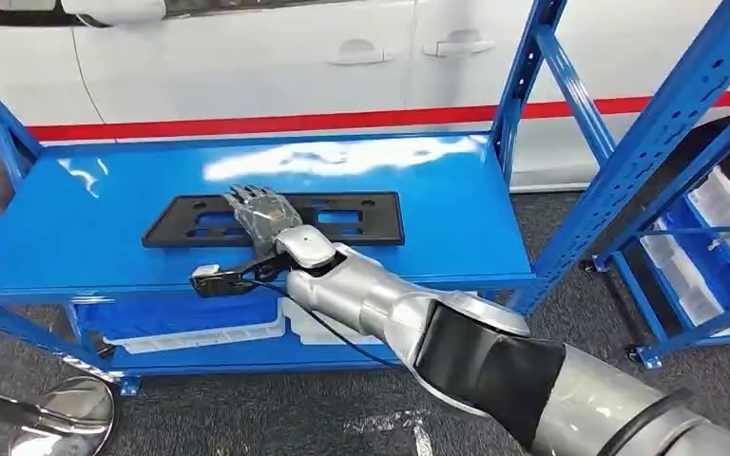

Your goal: Take the parts from the cabinet and place them on the table.

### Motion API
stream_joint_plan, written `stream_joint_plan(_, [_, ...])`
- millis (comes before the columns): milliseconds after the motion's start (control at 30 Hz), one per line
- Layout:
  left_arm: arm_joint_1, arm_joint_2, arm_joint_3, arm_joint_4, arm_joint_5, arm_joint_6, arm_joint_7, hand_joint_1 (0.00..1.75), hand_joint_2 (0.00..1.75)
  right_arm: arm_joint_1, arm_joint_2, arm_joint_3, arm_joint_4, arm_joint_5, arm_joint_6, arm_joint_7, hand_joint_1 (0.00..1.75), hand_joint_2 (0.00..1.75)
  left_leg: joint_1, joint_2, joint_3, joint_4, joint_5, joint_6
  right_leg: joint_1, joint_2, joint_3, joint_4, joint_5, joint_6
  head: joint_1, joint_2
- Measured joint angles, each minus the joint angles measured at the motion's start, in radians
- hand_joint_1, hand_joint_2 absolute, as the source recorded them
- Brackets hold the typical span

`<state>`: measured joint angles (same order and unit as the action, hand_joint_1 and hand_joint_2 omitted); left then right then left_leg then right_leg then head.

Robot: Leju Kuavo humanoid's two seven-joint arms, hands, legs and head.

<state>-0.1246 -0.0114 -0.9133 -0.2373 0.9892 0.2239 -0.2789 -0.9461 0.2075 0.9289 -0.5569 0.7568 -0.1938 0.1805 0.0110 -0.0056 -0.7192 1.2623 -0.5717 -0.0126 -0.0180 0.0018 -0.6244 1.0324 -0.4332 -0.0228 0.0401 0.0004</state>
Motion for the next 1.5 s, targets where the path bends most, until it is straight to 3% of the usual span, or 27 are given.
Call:
stream_joint_plan(33, [0.0,0.0,-0.002,0.0,0.0,0.001,0.0,0.0,0.0,0.0,-0.001,0.0,0.009,0.0,0.005,0.008,0.0,1.75,0.0,0.0,-0.028,0.054,-0.012,-0.002,0.001,0.0,0.0,0.0,0.0,0.0,0.0,0.0])
stream_joint_plan(67, [0.001,-0.001,-0.003,0.0,0.0,0.002,0.0,0.0,0.0,0.0,-0.002,0.0,0.018,0.0,0.006,0.014,0.0,1.75,0.0,0.0,-0.034,0.059,0.003,-0.002,0.001,0.001,0.0,0.0,0.0,0.0,0.0,0.0])
stream_joint_plan(100, [0.002,-0.001,-0.004,0.0,0.0,0.003,0.0,0.0,0.0,-0.002,-0.002,0.0,0.024,0.0,0.006,0.017,0.0,1.75,0.0,0.0,-0.016,0.017,0.036,-0.001,0.0,0.003,0.0,0.001,0.0,0.0,0.0,0.0])
stream_joint_plan(167, [0.001,-0.001,-0.004,0.0,0.0,0.005,0.0,0.0,0.0,-0.012,-0.002,0.0,0.033,0.003,0.006,0.025,0.0,1.75,0.0,0.0,0.068,-0.156,0.126,0.007,-0.001,0.008,0.003,0.001,0.0,0.0,0.0,0.0])
stream_joint_plan(200, [0.0,-0.001,-0.004,0.0,0.0,0.006,0.0,0.0,0.0,-0.02,-0.002,0.0,0.036,0.004,0.009,0.032,0.0,1.75,-0.001,0.0,0.098,-0.232,0.137,0.012,-0.001,0.009,0.004,0.001,-0.001,0.002,0.0,0.0])
stream_joint_plan(233, [-0.002,0.0,-0.005,0.0,0.0,0.006,0.0,0.0,0.0,-0.029,-0.003,0.0,0.041,0.005,0.012,0.04,0.0,1.75,-0.009,-0.002,0.115,-0.243,0.126,0.015,0.005,0.009,-0.002,0.0,0.001,0.008,0.0,0.0])
stream_joint_plan(333, [-0.001,0.0,-0.015,0.0,0.0,0.006,0.0,0.0,0.0,-0.04,-0.008,0.002,0.058,0.008,0.026,0.052,0.0,1.75,-0.014,-0.002,0.111,-0.249,0.13,0.027,0.001,0.01,0.0,-0.009,0.007,0.025,0.0,0.0])
stream_joint_plan(400, [0.0,-0.001,-0.017,0.0,0.0,0.005,0.0,0.0,0.0,-0.044,-0.018,0.002,0.064,0.01,0.033,0.059,0.0,1.75,-0.003,0.002,0.123,-0.271,0.143,0.042,0.003,0.009,-0.008,0.008,-0.009,0.037,0.001,0.0])
stream_joint_plan(433, [0.0,-0.001,-0.017,0.0,0.0,0.005,0.0,0.0,0.0,-0.048,-0.021,0.002,0.066,0.012,0.037,0.059,0.0,1.75,-0.003,0.002,0.124,-0.273,0.144,0.048,0.005,0.006,-0.026,0.05,-0.038,0.038,0.002,0.0])
stream_joint_plan(500, [0.0,-0.001,-0.019,0.0,0.0,0.003,0.0,0.0,0.0,-0.05,-0.029,0.002,0.073,0.015,0.041,0.061,0.0,1.75,-0.004,0.003,0.123,-0.272,0.144,0.056,0.005,0.006,-0.103,0.217,-0.113,0.041,0.003,0.0])
stream_joint_plan(567, [0.0,-0.001,-0.02,0.0,0.0,0.003,0.0,0.0,0.0,-0.045,-0.035,0.002,0.08,0.016,0.041,0.062,0.0,1.75,-0.004,0.003,0.122,-0.268,0.142,0.057,0.004,0.006,-0.145,0.294,-0.125,0.043,0.003,0.0])
stream_joint_plan(633, [0.001,-0.001,-0.02,0.0,0.0,0.003,0.0,0.0,0.0,-0.043,-0.039,0.002,0.086,0.017,0.046,0.066,0.0,1.75,-0.004,0.002,0.122,-0.262,0.137,0.055,0.0,0.005,-0.104,0.206,-0.063,0.042,0.003,0.0])
stream_joint_plan(700, [0.001,-0.002,-0.02,0.0,0.0,0.003,-0.001,0.0,0.0,-0.046,-0.04,0.002,0.089,0.018,0.062,0.073,0.0,1.75,-0.004,0.002,0.121,-0.248,0.127,0.046,-0.002,0.001,-0.019,0.033,0.01,0.038,0.003,0.0])
stream_joint_plan(733, [0.0,-0.001,-0.02,0.0,0.0,0.003,-0.002,0.0,0.0,-0.047,-0.041,0.003,0.091,0.019,0.068,0.077,0.0,1.75,-0.012,0.001,0.113,-0.237,0.121,0.038,0.002,0.002,-0.003,0.014,-0.01,0.036,0.003,0.0])
stream_joint_plan(833, [-0.001,-0.002,-0.021,0.0,0.0,0.006,-0.002,0.0,0.0,-0.038,-0.046,0.003,0.1,0.018,0.102,0.098,0.0,1.75,-0.008,0.001,0.113,-0.24,0.125,0.026,0.009,0.004,-0.01,0.015,-0.004,0.02,0.003,0.0])
stream_joint_plan(900, [0.001,-0.001,-0.021,0.0,0.001,0.007,-0.002,0.0,0.0,-0.038,-0.05,0.003,0.106,0.018,0.108,0.103,0.0,1.75,-0.007,0.002,0.107,-0.23,0.111,0.016,-0.001,0.003,-0.005,0.004,0.003,0.008,0.002,0.0])
stream_joint_plan(933, [0.001,-0.001,-0.021,0.0,0.001,0.008,-0.002,0.0,0.0,-0.038,-0.05,0.003,0.108,0.018,0.113,0.104,0.0,1.75,-0.007,0.002,0.093,-0.194,0.085,0.011,-0.003,0.004,-0.004,0.003,0.004,0.003,0.001,0.0])
stream_joint_plan(1000, [0.0,-0.001,-0.021,0.0,0.001,0.008,-0.001,0.0,0.0,-0.033,-0.051,0.003,0.112,0.014,0.132,0.113,0.0,1.75,-0.002,0.002,0.019,-0.031,0.009,0.002,-0.001,0.004,-0.004,0.003,0.003,0.0,0.001,0.0])
stream_joint_plan(1067, [0.001,-0.002,-0.021,0.0,0.002,0.008,0.0,0.0,0.0,-0.03,-0.055,0.003,0.117,0.011,0.141,0.117,0.0,1.75,-0.002,0.002,-0.03,0.065,-0.012,0.0,0.001,0.004,-0.003,0.003,0.003,-0.001,0.001,0.0])
stream_joint_plan(1133, [0.002,-0.002,-0.021,0.0,0.003,0.008,0.0,0.0,0.0,-0.03,-0.058,0.003,0.12,0.011,0.149,0.124,0.0,1.75,-0.002,0.002,0.003,-0.006,0.046,0.005,0.002,0.006,0.001,0.003,0.002,-0.001,0.001,0.0])
stream_joint_plan(1200, [0.001,-0.002,-0.021,0.0,0.002,0.008,0.0,0.0,0.0,-0.032,-0.06,0.003,0.121,0.01,0.152,0.127,0.0,1.75,-0.006,0.001,0.1,-0.198,0.134,0.021,0.002,0.009,0.006,0.002,0.002,0.0,0.002,0.0])
stream_joint_plan(1233, [0.0,0.0,-0.021,0.0,0.002,0.008,0.0,0.0,0.0,-0.032,-0.061,0.003,0.122,0.008,0.154,0.127,0.0,1.75,-0.012,0.001,0.123,-0.244,0.119,0.03,0.004,0.009,0.005,0.002,0.001,0.002,0.002,0.0])
stream_joint_plan(1333, [-0.001,0.001,-0.021,0.0,0.001,0.008,0.0,0.0,0.0,-0.032,-0.068,0.003,0.124,-0.002,0.165,0.125,0.0,1.75,-0.019,0.002,0.126,-0.25,0.123,0.036,0.001,0.009,0.005,-0.005,0.006,0.02,0.002,0.0])
stream_joint_plan(1367, [0.0,0.001,-0.021,0.0,0.001,0.008,0.0,0.0,0.0,-0.032,-0.068,0.003,0.124,-0.002,0.167,0.124,1.54,1.75,-0.02,0.002,0.13,-0.258,0.128,0.041,0.002,0.009,0.009,-0.011,0.009,0.026,0.002,0.0])
stream_joint_plan(1400, [0.0,0.001,-0.021,0.0,0.001,0.008,0.0,0.0,0.0,-0.031,-0.071,0.003,0.125,-0.002,0.169,0.124,1.75,1.75,-0.004,0.005,0.141,-0.279,0.141,0.049,0.005,0.007,0.007,-0.005,0.004,0.033,0.002,0.0])
stream_joint_plan(1433, [0.0,0.001,-0.021,0.0,0.001,0.008,0.0,0.0,0.0,-0.028,-0.075,0.003,0.127,-0.003,0.17,0.123,1.75,1.75,-0.007,0.006,0.144,-0.285,0.145,0.054,0.006,0.006,-0.006,0.024,-0.02,0.036,0.002,0.0])
stream_joint_plan(1500, [-0.002,0.001,-0.021,0.0,0.001,0.008,0.0,0.0,0.0,-0.025,-0.08,0.003,0.13,-0.004,0.169,0.12,1.75,1.75,-0.008,0.007,0.137,-0.284,0.148,0.06,0.005,0.005,-0.066,0.154,-0.094,0.039,0.002,0.0])
